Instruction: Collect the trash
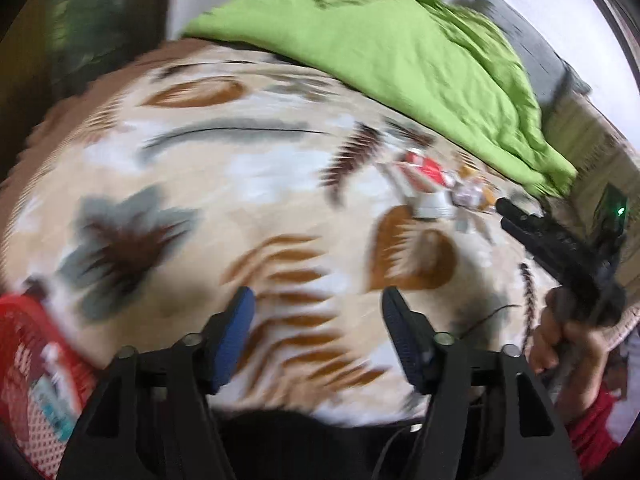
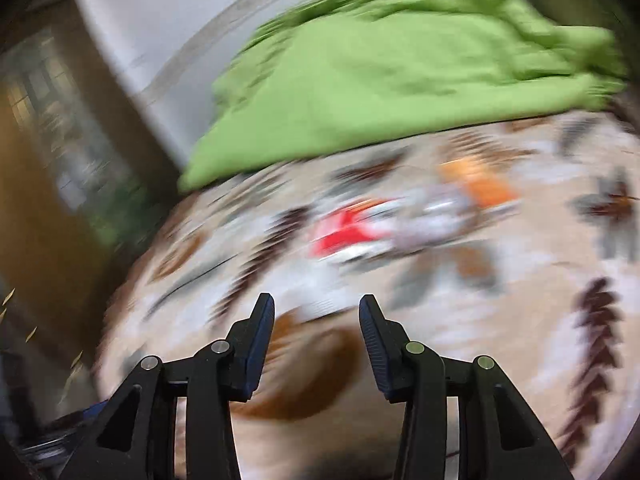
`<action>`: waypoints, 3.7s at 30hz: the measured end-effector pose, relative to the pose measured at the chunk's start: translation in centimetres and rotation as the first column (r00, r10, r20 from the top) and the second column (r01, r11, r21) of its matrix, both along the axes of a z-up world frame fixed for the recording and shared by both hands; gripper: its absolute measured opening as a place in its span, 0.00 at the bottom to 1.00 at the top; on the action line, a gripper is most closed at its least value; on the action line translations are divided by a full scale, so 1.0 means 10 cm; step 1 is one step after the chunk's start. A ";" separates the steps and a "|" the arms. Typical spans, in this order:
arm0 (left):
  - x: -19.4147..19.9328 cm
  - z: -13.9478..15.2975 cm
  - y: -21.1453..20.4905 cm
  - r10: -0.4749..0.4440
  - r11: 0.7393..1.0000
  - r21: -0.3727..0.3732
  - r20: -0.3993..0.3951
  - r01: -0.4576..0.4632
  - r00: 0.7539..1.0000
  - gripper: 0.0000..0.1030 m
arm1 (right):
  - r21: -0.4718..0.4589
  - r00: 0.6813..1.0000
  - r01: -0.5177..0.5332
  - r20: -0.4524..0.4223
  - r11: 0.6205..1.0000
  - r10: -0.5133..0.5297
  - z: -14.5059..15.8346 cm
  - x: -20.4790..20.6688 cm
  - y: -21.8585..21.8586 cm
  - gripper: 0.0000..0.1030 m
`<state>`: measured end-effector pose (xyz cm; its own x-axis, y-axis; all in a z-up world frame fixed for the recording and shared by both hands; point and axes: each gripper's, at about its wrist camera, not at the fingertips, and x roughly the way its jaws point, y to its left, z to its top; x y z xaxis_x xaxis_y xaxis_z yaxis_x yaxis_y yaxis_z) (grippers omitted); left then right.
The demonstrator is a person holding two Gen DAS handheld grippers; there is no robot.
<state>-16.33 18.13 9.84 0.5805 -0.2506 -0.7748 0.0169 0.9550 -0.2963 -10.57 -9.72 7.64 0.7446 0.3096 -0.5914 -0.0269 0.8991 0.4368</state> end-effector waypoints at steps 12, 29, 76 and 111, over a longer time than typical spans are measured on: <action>1.63 -0.18 -1.30 -0.092 0.996 0.009 -0.119 0.093 0.989 0.72 | 0.066 0.970 0.242 -0.004 0.968 -0.242 -0.19 0.05 -0.75 0.47; 1.32 -0.49 -1.26 -0.102 0.991 0.091 0.049 0.097 0.994 0.42 | 0.130 0.974 0.208 -0.123 0.969 -0.192 -0.44 0.57 -0.74 0.50; 0.35 -0.22 -1.13 -0.062 0.946 0.317 0.365 -0.062 0.929 0.41 | -0.224 0.987 -0.029 0.148 0.974 0.063 0.01 -0.42 0.03 0.31; 0.33 -0.36 -1.18 -0.078 0.924 0.377 0.354 -0.066 0.932 0.41 | -0.193 0.989 -0.052 0.124 0.980 0.077 -0.08 -0.51 0.06 0.31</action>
